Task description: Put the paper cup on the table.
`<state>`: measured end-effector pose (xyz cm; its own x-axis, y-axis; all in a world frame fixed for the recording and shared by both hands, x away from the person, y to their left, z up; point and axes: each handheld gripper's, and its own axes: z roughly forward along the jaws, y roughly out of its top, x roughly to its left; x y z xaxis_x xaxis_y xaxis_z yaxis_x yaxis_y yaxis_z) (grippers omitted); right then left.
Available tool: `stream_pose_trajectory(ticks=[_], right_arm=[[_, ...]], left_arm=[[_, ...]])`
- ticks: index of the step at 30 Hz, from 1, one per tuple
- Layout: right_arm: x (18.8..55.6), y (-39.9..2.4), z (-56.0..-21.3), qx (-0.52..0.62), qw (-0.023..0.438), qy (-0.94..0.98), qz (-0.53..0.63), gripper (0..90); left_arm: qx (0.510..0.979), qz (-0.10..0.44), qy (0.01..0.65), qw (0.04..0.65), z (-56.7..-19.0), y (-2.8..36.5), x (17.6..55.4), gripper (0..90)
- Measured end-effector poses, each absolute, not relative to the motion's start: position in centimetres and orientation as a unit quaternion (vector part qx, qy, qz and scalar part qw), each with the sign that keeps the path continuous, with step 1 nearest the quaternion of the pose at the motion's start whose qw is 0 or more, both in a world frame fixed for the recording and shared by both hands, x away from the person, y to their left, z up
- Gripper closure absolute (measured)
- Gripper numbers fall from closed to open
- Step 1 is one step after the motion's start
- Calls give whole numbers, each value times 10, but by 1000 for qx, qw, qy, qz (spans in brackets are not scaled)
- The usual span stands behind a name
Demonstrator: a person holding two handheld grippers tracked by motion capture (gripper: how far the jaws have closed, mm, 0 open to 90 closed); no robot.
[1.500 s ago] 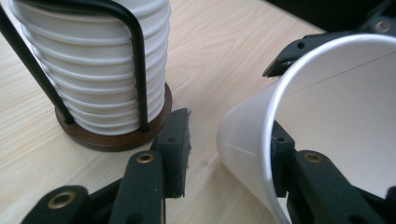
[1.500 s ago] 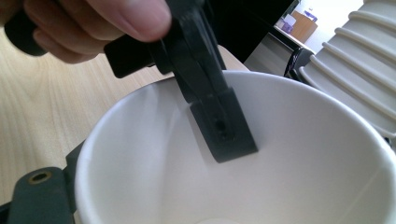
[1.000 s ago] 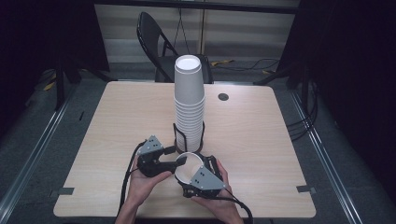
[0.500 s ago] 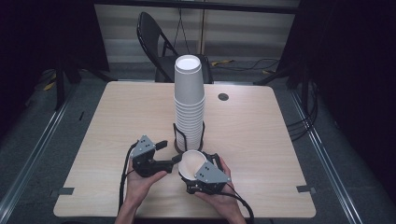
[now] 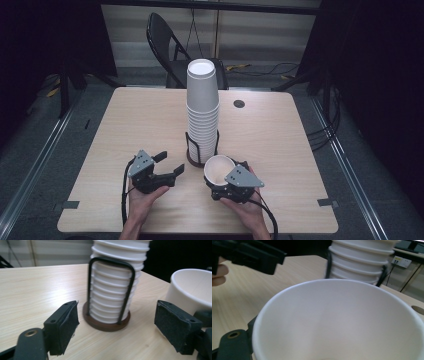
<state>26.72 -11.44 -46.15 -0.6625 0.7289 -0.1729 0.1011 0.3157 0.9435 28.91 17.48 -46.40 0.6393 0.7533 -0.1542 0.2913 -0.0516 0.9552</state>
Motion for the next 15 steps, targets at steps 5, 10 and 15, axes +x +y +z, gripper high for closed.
stream_pose_trajectory(ticks=[5, 10, 15], right_arm=[[273, -125, -459, 301, 302, 739, 521, 134], [281, -137, -456, 329, 308, 730, 514, 134], [290, -148, -451, 351, 313, 718, 514, 134]], left_arm=[[689, 208, 389, 575, -472, 178, 289, 159], [693, 215, 400, 560, -481, 180, 289, 158], [681, 252, 414, 550, -489, 183, 283, 156]])
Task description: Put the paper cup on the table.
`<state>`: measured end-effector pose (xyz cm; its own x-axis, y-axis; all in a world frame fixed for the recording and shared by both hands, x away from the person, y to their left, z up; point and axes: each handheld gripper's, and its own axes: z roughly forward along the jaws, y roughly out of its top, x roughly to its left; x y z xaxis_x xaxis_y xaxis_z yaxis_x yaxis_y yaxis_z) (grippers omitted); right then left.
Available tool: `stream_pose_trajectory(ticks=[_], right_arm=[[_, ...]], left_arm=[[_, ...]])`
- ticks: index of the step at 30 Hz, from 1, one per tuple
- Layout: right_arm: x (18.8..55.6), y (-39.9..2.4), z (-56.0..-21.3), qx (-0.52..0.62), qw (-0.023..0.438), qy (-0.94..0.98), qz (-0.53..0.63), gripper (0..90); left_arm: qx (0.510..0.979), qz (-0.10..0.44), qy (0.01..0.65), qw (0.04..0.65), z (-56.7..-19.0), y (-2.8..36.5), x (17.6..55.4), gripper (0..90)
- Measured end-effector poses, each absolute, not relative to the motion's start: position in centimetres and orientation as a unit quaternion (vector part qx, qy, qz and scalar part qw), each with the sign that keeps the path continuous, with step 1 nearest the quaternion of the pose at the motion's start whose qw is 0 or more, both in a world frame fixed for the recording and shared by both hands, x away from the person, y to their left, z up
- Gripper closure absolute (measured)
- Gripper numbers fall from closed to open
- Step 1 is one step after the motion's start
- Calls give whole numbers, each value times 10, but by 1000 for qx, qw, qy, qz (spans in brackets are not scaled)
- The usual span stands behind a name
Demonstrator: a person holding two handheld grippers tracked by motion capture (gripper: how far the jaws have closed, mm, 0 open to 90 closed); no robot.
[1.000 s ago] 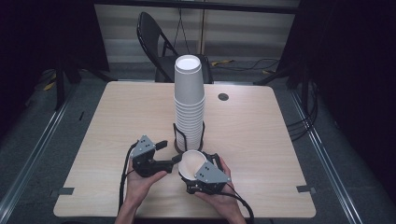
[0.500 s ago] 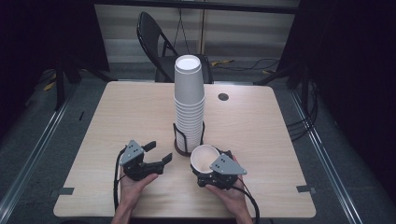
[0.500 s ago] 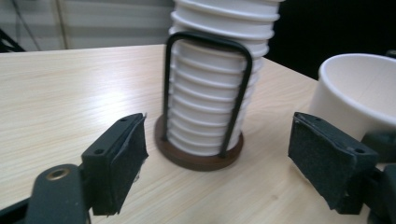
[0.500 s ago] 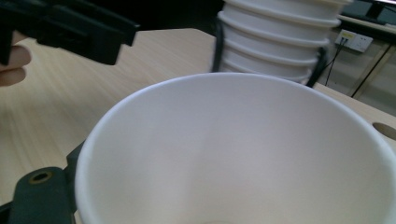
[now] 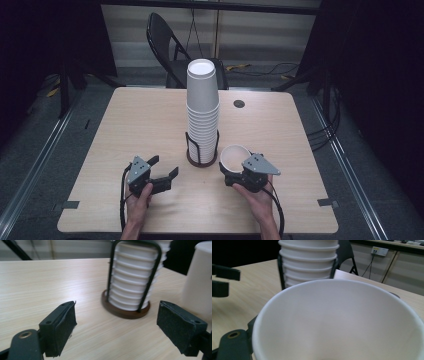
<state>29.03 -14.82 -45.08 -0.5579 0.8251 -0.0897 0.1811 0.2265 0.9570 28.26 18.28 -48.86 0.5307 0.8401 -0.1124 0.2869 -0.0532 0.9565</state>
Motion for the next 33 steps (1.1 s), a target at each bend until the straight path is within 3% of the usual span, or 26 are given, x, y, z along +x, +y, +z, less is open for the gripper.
stream_pose_trajectory(ticks=[6, 20, 33], right_arm=[[305, -159, -446, 373, 316, 701, 519, 135], [341, -178, -431, 406, 322, 674, 527, 138], [379, -185, -432, 426, 317, 664, 526, 137]], left_arm=[[662, 294, 426, 542, -495, 186, 277, 156], [629, 323, 422, 567, -497, 191, 267, 154], [633, 334, 423, 556, -497, 188, 266, 159]])
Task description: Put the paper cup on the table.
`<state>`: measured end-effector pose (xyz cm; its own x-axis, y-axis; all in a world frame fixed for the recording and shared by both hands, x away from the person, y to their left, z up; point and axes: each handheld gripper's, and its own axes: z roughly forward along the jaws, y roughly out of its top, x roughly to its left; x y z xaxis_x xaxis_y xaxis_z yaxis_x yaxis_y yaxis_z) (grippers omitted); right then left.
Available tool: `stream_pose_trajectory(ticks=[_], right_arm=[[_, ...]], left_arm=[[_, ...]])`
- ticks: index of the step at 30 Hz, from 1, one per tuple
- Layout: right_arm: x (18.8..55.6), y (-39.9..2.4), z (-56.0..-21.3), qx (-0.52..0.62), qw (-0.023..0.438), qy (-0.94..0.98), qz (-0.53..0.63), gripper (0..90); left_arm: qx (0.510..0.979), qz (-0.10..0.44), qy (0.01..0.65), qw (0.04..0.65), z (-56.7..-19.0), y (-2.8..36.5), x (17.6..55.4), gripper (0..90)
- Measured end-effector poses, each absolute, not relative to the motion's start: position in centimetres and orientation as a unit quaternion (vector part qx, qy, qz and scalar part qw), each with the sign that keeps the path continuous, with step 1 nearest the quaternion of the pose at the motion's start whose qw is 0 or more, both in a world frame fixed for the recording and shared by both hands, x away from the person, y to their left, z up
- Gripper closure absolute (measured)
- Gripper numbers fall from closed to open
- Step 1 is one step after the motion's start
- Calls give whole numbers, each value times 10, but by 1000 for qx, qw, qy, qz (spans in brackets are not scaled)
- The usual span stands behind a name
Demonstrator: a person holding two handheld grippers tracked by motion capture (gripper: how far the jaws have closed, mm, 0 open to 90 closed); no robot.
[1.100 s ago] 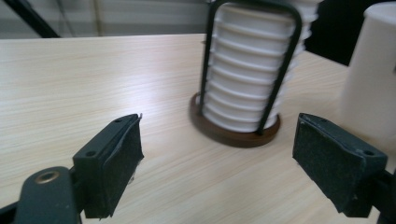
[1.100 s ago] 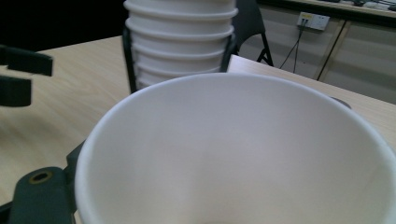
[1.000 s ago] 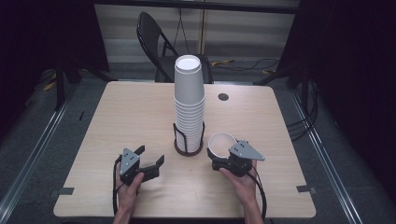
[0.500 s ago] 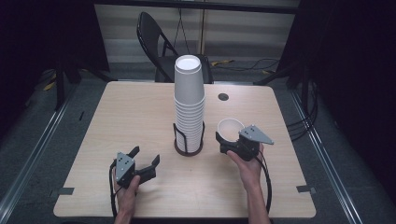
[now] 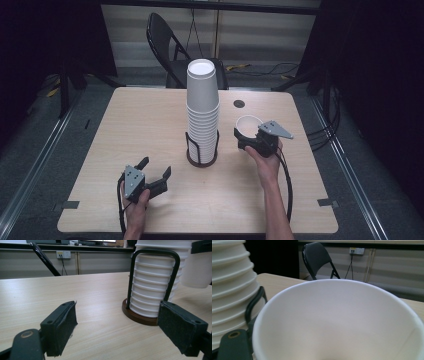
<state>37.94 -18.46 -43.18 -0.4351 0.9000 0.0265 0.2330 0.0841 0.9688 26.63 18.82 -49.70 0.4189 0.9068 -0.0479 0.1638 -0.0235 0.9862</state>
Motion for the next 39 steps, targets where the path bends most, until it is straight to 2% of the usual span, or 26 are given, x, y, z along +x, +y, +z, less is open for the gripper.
stream_pose_trajectory(ticks=[7, 11, 19, 39], right_arm=[[406, -184, -443, 443, 305, 661, 522, 137], [413, -186, -453, 469, 279, 655, 523, 135], [422, -176, -466, 463, 289, 659, 517, 130], [413, -173, -472, 453, 292, 681, 496, 107]], left_arm=[[631, 338, 419, 559, -497, 188, 265, 160], [630, 340, 419, 559, -497, 188, 264, 160], [631, 341, 418, 558, -497, 188, 264, 160], [632, 342, 417, 558, -497, 188, 264, 165]])
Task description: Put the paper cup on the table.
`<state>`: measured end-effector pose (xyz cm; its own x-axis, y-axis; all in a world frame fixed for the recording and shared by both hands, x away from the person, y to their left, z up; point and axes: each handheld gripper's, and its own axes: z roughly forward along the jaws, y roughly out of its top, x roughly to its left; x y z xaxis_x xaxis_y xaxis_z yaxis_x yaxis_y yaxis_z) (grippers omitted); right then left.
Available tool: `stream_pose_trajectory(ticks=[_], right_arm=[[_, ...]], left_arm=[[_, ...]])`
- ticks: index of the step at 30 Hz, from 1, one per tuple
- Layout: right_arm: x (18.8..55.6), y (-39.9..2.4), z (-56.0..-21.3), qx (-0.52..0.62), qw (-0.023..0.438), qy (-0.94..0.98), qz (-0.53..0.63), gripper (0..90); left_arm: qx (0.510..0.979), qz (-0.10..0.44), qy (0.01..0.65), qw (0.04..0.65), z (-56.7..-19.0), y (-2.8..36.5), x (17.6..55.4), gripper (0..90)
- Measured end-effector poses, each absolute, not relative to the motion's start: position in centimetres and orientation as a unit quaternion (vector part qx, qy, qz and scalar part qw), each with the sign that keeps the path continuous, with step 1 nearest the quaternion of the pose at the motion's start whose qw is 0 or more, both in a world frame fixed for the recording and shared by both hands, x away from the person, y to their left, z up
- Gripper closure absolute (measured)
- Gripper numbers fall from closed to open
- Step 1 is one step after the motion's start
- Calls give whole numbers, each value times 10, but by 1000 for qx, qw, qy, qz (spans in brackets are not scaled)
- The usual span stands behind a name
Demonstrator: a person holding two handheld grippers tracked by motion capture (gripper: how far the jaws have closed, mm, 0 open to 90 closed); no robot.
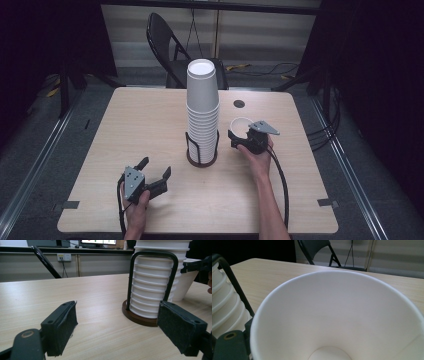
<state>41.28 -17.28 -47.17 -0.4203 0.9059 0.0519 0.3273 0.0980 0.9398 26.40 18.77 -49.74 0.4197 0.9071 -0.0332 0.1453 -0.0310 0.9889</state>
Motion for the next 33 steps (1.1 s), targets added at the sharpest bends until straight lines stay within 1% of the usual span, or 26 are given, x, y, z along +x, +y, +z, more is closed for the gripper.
stream_pose_trajectory(ticks=[10, 15, 22, 33], right_arm=[[413, -173, -479, 468, 272, 692, 478, 124], [412, -177, -483, 489, 250, 698, 460, 130], [409, -182, -491, 510, 235, 701, 439, 133], [389, -190, -491, 518, 234, 693, 443, 133]], left_arm=[[632, 344, 416, 556, -497, 187, 264, 167], [631, 344, 415, 558, -498, 188, 264, 168], [631, 344, 415, 559, -498, 188, 263, 168], [630, 344, 413, 560, -498, 188, 263, 172]])
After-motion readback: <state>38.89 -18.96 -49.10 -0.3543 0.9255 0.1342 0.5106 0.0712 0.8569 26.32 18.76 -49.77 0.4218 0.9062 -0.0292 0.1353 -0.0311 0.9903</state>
